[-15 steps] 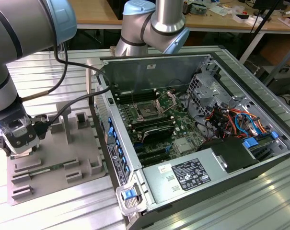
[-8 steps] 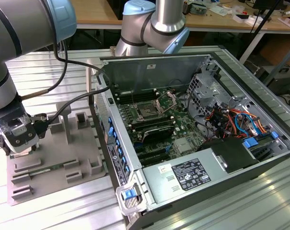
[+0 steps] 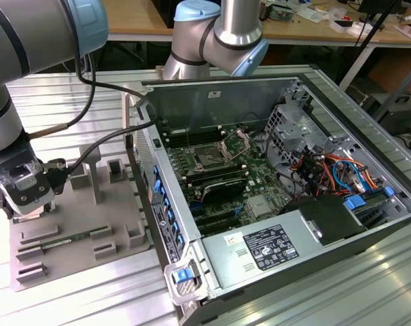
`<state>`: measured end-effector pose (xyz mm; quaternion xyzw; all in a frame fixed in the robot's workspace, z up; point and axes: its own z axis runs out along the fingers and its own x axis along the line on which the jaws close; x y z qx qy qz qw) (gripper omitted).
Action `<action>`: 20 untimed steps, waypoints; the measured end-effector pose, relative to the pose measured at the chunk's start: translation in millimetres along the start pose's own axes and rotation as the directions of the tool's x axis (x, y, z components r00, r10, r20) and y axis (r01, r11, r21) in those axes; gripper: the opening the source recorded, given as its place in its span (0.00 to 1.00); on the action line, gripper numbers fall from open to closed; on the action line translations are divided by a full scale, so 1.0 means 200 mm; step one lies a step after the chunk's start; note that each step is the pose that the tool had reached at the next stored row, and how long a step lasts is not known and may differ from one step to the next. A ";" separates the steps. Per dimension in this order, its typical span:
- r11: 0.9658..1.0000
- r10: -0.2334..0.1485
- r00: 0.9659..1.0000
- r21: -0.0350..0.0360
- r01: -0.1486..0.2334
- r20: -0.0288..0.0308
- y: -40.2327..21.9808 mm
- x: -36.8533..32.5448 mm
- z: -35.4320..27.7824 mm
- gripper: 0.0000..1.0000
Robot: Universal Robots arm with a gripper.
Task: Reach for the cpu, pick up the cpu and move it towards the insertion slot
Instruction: 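Pick up the cpu and move it towards the insertion slot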
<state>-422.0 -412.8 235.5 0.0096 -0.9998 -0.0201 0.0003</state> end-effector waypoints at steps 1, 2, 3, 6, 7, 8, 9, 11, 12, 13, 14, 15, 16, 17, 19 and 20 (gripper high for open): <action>1.000 0.000 1.000 0.000 0.000 0.000 0.000 0.000 -0.003 0.55; 1.000 0.000 1.000 0.000 0.000 0.000 0.000 0.000 -0.006 0.55; 1.000 0.000 1.000 0.000 0.000 0.000 0.000 0.000 -0.009 0.55; 1.000 0.000 1.000 0.000 0.000 0.000 0.001 0.000 -0.017 0.55; 1.000 0.000 1.000 0.000 0.000 0.000 0.001 0.000 -0.019 0.55; 1.000 0.000 1.000 0.000 0.000 0.000 0.001 0.000 -0.022 0.55; 1.000 0.000 1.000 0.000 0.000 0.000 0.001 0.000 -0.025 0.55; 1.000 0.000 1.000 0.000 0.000 0.000 0.001 0.000 -0.029 0.55; 1.000 0.000 1.000 0.000 0.000 0.000 0.001 0.000 -0.031 0.55; 1.000 0.000 1.000 0.000 0.000 0.000 0.001 0.000 -0.034 0.55; 1.000 0.000 1.000 0.000 0.000 0.000 0.001 0.000 -0.036 0.55; 1.000 0.000 1.000 0.000 0.000 0.000 0.001 0.000 -0.038 0.55; 1.000 0.000 1.000 0.000 0.000 0.000 0.002 0.000 -0.041 0.55; 1.000 0.000 1.000 0.000 0.000 0.000 0.002 -0.001 -0.046 0.55; 1.000 0.000 1.000 0.000 0.000 0.000 0.002 -0.001 -0.050 0.55; 1.000 0.000 1.000 0.000 0.000 0.000 0.002 -0.001 -0.053 0.55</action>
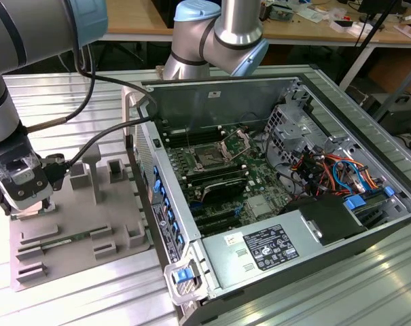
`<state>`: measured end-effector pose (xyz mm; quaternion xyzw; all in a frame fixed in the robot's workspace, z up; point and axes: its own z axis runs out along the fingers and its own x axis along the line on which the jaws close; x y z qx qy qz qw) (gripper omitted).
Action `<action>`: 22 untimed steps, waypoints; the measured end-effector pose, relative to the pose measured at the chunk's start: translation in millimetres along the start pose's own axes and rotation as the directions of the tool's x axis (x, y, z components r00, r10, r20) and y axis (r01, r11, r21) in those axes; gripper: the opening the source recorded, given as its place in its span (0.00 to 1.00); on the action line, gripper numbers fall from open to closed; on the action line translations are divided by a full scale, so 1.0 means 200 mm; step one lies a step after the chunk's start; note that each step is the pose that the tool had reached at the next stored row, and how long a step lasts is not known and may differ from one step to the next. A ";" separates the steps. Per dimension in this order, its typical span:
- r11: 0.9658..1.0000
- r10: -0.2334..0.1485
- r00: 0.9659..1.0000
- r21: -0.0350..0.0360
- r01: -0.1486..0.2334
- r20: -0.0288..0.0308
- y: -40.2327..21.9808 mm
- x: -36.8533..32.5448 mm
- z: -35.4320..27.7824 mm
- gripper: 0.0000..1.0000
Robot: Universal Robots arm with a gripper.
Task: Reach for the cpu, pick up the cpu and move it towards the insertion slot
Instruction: 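Pick up the cpu and move it towards the insertion slot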
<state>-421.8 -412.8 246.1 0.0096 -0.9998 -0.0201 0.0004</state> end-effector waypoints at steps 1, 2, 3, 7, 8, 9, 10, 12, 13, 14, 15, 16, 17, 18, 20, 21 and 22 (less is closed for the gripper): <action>1.000 0.000 1.000 0.000 0.000 0.000 0.000 0.000 -0.003 0.55; 1.000 0.000 1.000 0.000 0.000 0.000 0.000 0.000 -0.005 0.55; 1.000 0.000 1.000 0.000 0.000 0.000 0.000 0.000 -0.007 0.55; 1.000 0.000 1.000 0.000 0.000 0.000 0.001 0.000 -0.018 0.55; 1.000 0.000 1.000 0.000 0.000 0.000 0.001 0.000 -0.020 0.55; 1.000 0.000 1.000 0.000 0.000 0.000 0.001 0.000 -0.022 0.55; 1.000 0.000 1.000 0.000 0.000 0.000 0.001 -0.001 -0.024 0.55; 1.000 0.000 1.000 0.000 0.000 0.000 0.001 -0.001 -0.029 0.55; 1.000 0.000 1.000 0.000 0.000 0.000 0.001 -0.001 -0.031 0.55; 1.000 0.000 1.000 0.000 0.000 0.000 0.001 -0.001 -0.033 0.55; 1.000 0.000 1.000 0.000 0.000 0.000 0.002 -0.001 -0.036 0.55; 1.000 0.000 1.000 0.000 0.000 0.000 0.002 -0.001 -0.038 0.55; 1.000 0.000 1.000 0.000 0.000 0.000 0.002 -0.001 -0.040 0.55; 1.000 0.000 1.000 0.000 0.000 0.000 0.002 -0.001 -0.043 0.55; 1.000 0.000 1.000 0.000 0.000 0.000 0.002 -0.001 -0.046 0.55; 1.000 0.000 1.000 0.000 0.000 0.000 0.002 -0.001 -0.048 0.55; 1.000 0.000 1.000 0.000 0.000 0.000 0.002 -0.001 -0.050 0.55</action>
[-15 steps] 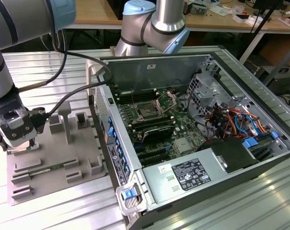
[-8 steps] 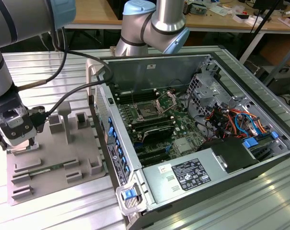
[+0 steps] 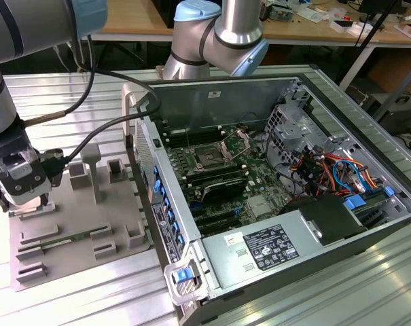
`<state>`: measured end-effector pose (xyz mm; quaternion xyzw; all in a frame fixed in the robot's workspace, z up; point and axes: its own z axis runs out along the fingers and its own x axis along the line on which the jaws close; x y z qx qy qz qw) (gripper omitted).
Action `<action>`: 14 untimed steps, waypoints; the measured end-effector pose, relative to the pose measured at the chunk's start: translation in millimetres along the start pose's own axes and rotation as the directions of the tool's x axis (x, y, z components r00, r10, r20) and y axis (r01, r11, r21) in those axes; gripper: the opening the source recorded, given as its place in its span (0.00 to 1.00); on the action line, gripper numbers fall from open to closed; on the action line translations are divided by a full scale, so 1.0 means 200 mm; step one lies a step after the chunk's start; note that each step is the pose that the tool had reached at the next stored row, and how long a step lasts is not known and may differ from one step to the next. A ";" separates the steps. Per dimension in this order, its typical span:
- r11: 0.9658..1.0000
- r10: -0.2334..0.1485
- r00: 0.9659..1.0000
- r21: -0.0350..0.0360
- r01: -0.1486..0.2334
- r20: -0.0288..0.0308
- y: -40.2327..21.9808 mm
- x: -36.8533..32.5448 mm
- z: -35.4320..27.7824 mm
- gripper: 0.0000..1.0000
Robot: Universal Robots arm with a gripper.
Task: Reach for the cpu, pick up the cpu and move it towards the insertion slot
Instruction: 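Pick up the cpu and move it towards the insertion slot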
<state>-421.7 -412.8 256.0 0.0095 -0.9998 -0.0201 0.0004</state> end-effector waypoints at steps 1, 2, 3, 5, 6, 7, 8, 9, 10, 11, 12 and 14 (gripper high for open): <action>1.000 0.000 1.000 0.000 0.000 0.000 0.000 0.000 -0.002 0.55; 1.000 0.000 1.000 0.000 0.000 0.000 0.000 0.000 -0.004 0.55; 1.000 0.000 1.000 0.000 0.000 0.000 0.000 0.000 -0.006 0.55; 1.000 0.000 1.000 0.000 0.000 0.000 0.000 0.000 -0.010 0.55; 1.000 0.000 1.000 0.000 0.000 0.000 0.000 0.000 -0.012 0.55; 1.000 0.000 1.000 0.000 0.000 0.000 0.001 0.000 -0.015 0.55; 1.000 0.000 1.000 0.000 0.000 0.000 0.001 0.000 -0.019 0.55; 1.000 0.000 1.000 0.000 0.000 0.000 0.001 0.000 -0.023 0.55; 1.000 0.000 1.000 0.000 0.000 0.000 0.001 0.000 -0.025 0.55; 1.000 0.000 1.000 0.000 0.000 0.000 0.001 0.000 -0.027 0.55; 1.000 0.000 1.000 0.000 0.000 0.000 0.001 0.000 -0.029 0.55; 1.000 0.000 1.000 0.000 0.000 0.000 0.001 0.000 -0.036 0.55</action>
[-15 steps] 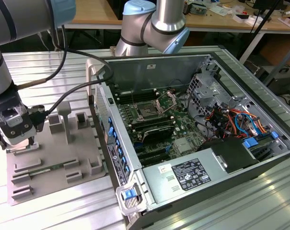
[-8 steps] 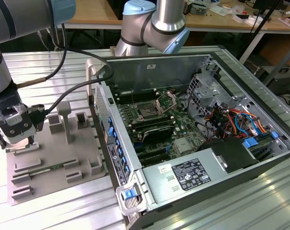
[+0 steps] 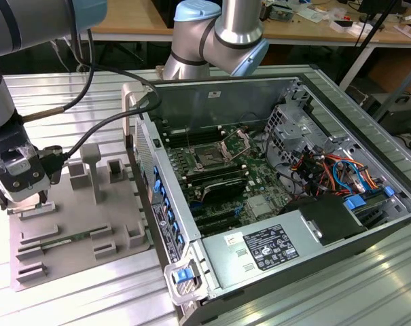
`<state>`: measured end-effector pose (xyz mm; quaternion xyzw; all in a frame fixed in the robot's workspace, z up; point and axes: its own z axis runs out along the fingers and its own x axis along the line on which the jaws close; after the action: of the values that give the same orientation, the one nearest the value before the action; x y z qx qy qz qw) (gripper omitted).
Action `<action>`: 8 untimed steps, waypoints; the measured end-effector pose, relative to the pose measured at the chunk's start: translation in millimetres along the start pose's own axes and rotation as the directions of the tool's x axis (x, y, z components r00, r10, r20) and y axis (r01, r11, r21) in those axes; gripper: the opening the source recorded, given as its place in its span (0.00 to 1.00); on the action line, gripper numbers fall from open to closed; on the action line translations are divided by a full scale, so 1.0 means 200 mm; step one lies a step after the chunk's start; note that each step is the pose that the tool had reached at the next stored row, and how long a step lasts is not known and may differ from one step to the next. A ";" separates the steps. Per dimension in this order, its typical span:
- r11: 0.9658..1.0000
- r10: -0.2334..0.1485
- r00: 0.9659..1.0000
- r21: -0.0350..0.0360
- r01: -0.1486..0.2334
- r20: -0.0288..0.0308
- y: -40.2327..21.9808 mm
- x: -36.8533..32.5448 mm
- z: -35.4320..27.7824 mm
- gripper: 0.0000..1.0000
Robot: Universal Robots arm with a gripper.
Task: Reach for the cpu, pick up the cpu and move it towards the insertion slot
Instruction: 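Pick up the cpu and move it towards the insertion slot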
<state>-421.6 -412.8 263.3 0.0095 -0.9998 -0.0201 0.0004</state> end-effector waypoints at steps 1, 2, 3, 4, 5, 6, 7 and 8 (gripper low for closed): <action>1.000 0.000 1.000 0.000 0.000 0.000 0.000 0.000 -0.003 0.55; 1.000 0.000 1.000 0.000 0.000 0.000 0.000 0.000 -0.005 0.55; 1.000 0.000 1.000 0.000 0.000 0.000 0.000 0.000 -0.008 0.55; 1.000 0.000 1.000 0.000 0.000 0.000 0.000 0.000 -0.010 0.55; 1.000 0.000 1.000 0.000 0.000 0.000 0.000 0.000 -0.013 0.55; 1.000 0.000 1.000 0.000 0.000 0.000 0.001 0.000 -0.014 0.55; 1.000 0.000 1.000 0.000 0.000 0.000 0.001 0.000 -0.018 0.55; 1.000 0.000 1.000 0.000 0.000 0.000 0.001 0.000 -0.023 0.55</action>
<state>-421.6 -412.8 267.9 0.0095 -0.9998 -0.0201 0.0004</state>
